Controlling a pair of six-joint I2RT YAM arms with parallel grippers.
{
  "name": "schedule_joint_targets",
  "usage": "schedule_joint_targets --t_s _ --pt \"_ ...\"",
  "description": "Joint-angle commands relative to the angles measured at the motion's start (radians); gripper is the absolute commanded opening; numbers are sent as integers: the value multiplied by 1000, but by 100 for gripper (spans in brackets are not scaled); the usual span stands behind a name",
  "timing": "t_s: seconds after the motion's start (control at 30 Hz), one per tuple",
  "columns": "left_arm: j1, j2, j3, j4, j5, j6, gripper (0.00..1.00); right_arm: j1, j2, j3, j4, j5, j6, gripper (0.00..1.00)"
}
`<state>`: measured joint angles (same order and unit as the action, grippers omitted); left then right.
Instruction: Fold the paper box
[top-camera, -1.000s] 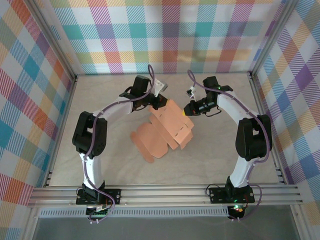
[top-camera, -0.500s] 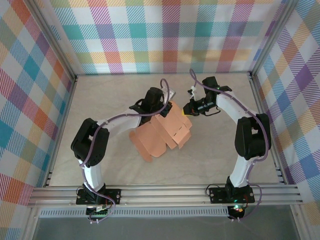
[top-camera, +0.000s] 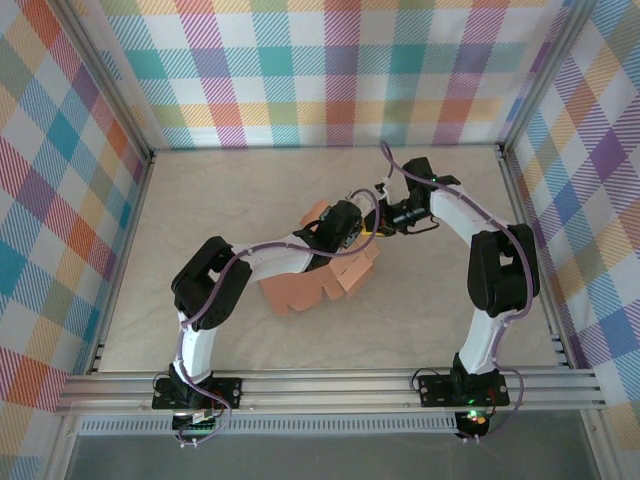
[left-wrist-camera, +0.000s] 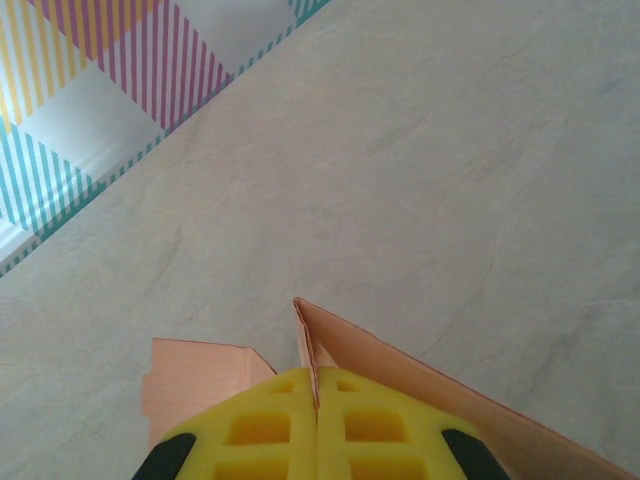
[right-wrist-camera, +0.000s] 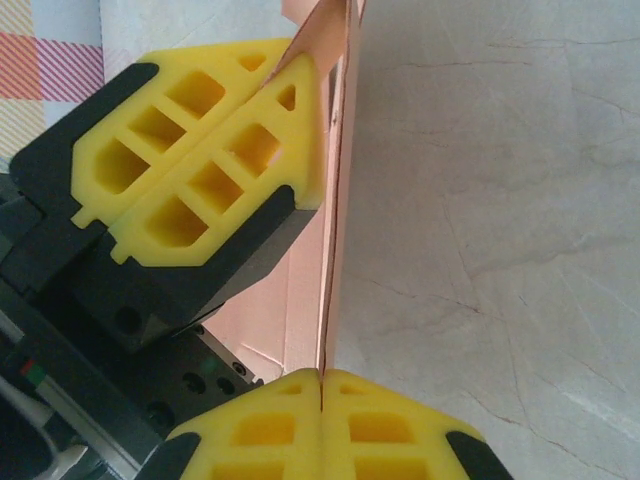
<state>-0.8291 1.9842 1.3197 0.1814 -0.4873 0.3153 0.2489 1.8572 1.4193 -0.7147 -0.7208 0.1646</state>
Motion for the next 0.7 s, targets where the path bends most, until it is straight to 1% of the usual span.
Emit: schedule_joint_targets --t_s 0.0,0.07,0.17,0.2,0.27,0.43,0.5,0.53,0.6,0.67 --pt "-60 -29 14 34 124 4 0 -3 5 13 162 -27 -4 0" --pt "-24 -53 6 14 224 -43 0 -2 4 15 156 -23 -13 0" --pt "48 -74 7 -33 479 -106 1 -2 -2 15 150 -19 -23 0" --pt "69 -74 22 -63 545 -121 2 -2 -1 14 149 -21 -25 0" --pt "100 -73 30 -75 636 -132 2 -2 -5 13 150 -25 -25 0" --pt "132 -72 35 -63 716 -184 3 -2 -7 13 150 -25 -26 0" --pt "131 -73 35 -61 706 -187 4 -2 -8 15 149 -23 -27 0" --pt "129 -73 35 -61 697 -185 4 -2 -7 12 149 -23 -25 0" --pt "110 -76 30 -63 641 -159 4 -2 -9 12 153 -22 -19 0" --pt "69 -78 23 -63 538 -102 4 -3 -9 8 160 -19 -16 0"
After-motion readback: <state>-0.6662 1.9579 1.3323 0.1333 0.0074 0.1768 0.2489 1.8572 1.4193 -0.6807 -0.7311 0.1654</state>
